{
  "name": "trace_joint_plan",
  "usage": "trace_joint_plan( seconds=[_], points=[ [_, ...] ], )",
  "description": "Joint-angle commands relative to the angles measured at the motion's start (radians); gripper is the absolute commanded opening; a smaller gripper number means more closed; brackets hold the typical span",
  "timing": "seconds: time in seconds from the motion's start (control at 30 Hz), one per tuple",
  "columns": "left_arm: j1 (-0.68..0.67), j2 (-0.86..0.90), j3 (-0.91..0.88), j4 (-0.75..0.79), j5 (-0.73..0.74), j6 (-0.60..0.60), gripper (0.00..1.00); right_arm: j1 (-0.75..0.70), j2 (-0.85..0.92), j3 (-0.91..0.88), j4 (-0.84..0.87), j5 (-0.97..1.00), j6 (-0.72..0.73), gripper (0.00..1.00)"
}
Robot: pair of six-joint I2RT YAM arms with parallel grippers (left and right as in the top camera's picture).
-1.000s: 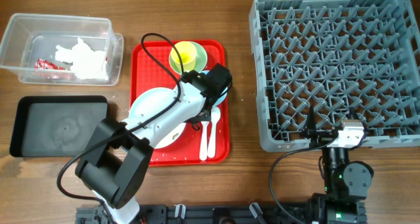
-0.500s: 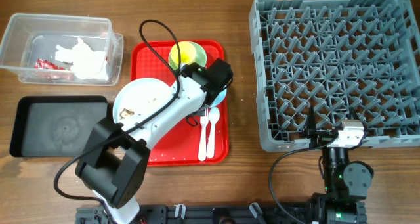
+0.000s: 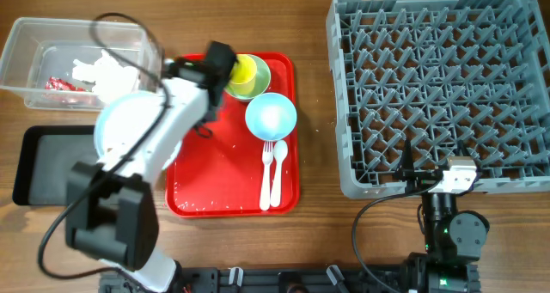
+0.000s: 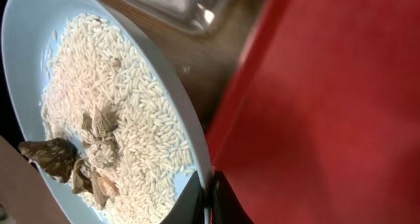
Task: Sort waste into correct bins and load items into the dishwasher rack
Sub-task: 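Lift the plate over the black tray and tip the food off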
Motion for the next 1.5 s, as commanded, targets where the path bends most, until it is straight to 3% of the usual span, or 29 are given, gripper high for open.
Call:
trace_joint_plan(
  seconds=[0.0, 0.23, 0.5, 0.73, 1.03, 1.47],
  points=[
    [0.147, -0.072, 0.023, 0.067, 0.002, 0.017, 0.04, -0.004, -0.005, -0.001, 0.002, 0.009, -0.005, 1.0],
    [0.382, -0.072, 0.023, 0.217, 0.153, 0.074, 0.04, -0.004, -0.005, -0.001, 0.002, 0.009, -0.005, 1.0],
    [0.625, -0.12, 0.023, 0.256, 0.477, 0.074, 0.04, -0.004, -0.005, -0.001, 0.002, 0.009, -0.005, 1.0],
    [0.734, -0.271, 0.023, 0.256, 0.623, 0.104, 0.04, -0.004, -0.005, -0.001, 0.002, 0.009, -0.005, 1.0],
    [0.852, -0.251, 0.021, 0.268, 0.782, 0.126, 0.04, -0.004, -0.005, -0.001, 0.002, 0.009, -0.005, 1.0],
    [1.071, -0.247, -0.028, 0.312, 1.218, 0.176, 0.04, -0.004, -0.005, -0.001, 0.002, 0.009, -0.005, 1.0]
  ],
)
